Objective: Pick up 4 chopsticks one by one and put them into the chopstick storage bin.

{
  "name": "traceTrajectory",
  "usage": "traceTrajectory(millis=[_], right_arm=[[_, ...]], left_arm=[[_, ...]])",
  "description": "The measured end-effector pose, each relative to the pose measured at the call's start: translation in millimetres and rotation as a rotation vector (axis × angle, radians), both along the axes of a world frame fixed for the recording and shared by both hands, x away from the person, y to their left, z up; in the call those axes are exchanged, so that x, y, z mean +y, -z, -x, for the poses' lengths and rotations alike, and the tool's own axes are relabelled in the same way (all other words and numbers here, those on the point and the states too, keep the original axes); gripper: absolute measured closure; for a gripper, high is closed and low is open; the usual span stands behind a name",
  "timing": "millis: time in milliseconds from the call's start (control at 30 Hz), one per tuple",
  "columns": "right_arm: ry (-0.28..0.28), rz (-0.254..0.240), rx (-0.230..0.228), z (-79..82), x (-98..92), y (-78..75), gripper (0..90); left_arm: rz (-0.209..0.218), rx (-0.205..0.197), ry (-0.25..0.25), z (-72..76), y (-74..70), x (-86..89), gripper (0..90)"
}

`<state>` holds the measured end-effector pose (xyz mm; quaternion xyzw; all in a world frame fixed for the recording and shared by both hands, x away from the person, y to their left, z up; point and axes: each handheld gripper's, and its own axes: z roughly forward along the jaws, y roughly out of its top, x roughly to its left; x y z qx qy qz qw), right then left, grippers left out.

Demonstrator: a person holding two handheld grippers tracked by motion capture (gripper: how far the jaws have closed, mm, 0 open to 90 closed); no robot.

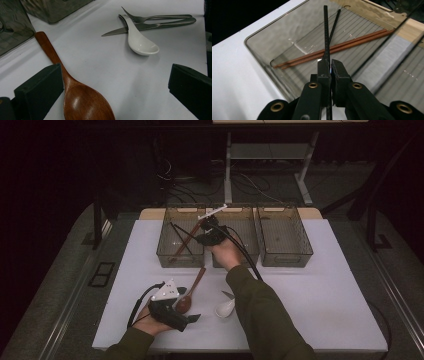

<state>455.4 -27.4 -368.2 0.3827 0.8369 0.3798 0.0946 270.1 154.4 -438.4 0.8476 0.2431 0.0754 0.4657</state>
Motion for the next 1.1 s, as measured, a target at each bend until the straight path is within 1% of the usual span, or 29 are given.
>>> traceTrajectory(millis=[167,267,367,467,500,533,567,600,633,700,767,833,900,967,1100], right_arm=[[0.013,0.008,0.022,-12.4,14.8,3.3,86.1],[0.023,0.013,0.021,-18.9,23.7,4.5,86.1],[0.034,0.020,0.023,-24.9,30.5,6.9,86.1],[0.037,0.023,0.035,-30.2,35.7,9.9,85.9],[0.038,0.025,0.035,-31.9,37.6,10.6,85.6],[0.043,0.026,0.025,-33.7,39.3,10.9,85.1],[0.048,0.017,0.020,-35.2,40.7,10.2,81.0],[0.057,0.001,0.006,-36.6,42.0,9.4,70.0],[0.066,-0.011,-0.010,-37.3,43.2,8.2,63.6],[0.055,-0.023,-0.003,-38.0,44.6,5.4,61.5],[0.054,-0.016,-0.013,-36.1,43.7,1.9,60.2],[0.046,-0.028,0.003,-35.2,40.8,0.4,56.7],[0.043,-0.029,0.014,-33.1,37.9,-0.4,54.3],[0.028,-0.042,0.027,-30.5,35.1,-1.0,52.6],[0.001,-0.048,0.026,-23.9,29.7,-2.6,48.6]], left_arm=[[0.000,-0.006,0.003,-0.5,-0.3,0.4,0.0],[0.000,-0.005,0.004,-0.8,-0.2,0.0,0.0],[0.010,0.000,-0.001,-0.3,0.1,-0.4,0.0],[0.011,0.002,0.000,-0.6,0.0,-0.3,0.0],[0.013,0.003,0.000,-0.5,0.0,-0.5,0.0],[0.012,0.003,0.000,-0.5,-0.1,-0.5,0.0],[0.009,-0.003,0.002,-0.7,-0.1,-0.5,0.0],[0.011,-0.003,0.003,-0.6,0.0,-0.4,0.0],[0.010,-0.003,0.004,-0.8,-0.2,-0.1,0.0],[0.012,-0.003,0.006,-1.3,-0.2,0.3,0.0],[0.012,-0.002,0.006,-1.1,-0.3,0.6,0.0],[0.012,-0.004,0.006,-0.9,-0.6,0.8,0.0],[0.014,0.001,0.002,-0.2,-0.7,0.6,0.0],[0.011,-0.002,0.003,-0.3,-0.7,0.5,0.0],[0.007,-0.004,0.006,-0.9,-0.5,0.4,0.0]])
